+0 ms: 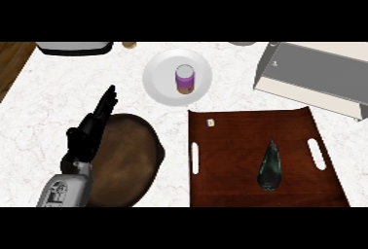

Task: Pick the bell pepper from the tray and place it in the tiered shelf

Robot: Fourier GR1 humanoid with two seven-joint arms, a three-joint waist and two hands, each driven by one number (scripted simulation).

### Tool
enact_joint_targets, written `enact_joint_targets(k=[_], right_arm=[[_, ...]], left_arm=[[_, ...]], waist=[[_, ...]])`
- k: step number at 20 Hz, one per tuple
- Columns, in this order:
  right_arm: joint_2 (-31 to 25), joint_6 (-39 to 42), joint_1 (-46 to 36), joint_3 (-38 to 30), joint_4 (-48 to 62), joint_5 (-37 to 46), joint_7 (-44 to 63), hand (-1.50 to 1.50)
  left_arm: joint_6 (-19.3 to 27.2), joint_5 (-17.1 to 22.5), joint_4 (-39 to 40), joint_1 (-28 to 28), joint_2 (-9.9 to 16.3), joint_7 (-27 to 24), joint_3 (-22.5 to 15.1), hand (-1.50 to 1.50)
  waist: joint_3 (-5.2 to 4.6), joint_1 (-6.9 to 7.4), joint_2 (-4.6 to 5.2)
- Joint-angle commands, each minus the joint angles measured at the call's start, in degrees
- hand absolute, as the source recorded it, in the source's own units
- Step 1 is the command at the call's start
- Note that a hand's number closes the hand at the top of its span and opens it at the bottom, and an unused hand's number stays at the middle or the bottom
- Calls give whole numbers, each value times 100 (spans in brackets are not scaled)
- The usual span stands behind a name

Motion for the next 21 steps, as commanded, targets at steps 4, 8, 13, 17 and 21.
enact_joint_targets(k=[4, 8, 13, 17, 21], right_arm=[[-340, 582, 623, -596, -1695, 47, 1217, -150], [-693, 1917, 1200, -1029, -2397, -292, 1895, -150], [-1212, 3132, 2165, -2041, -3357, -1384, 2033, -150], [-1090, 4030, 3210, -2756, -4187, -2136, 1935, -150], [-980, 4686, 3822, -3983, -4788, -3276, 1857, -150]], left_arm=[[139, -110, -136, 136, -137, 149, -125, 0], [180, -178, -247, 264, -151, 135, -182, 0], [-6, 56, 27, 247, 59, -168, 113, 0], [106, 23, 109, 241, 10, -97, 151, 0], [27, 21, -177, 296, 40, 17, 62, 0]], waist=[[0, -146, -54], [0, -207, -76], [1, -301, -63], [4, -391, -72], [7, -294, -61]])
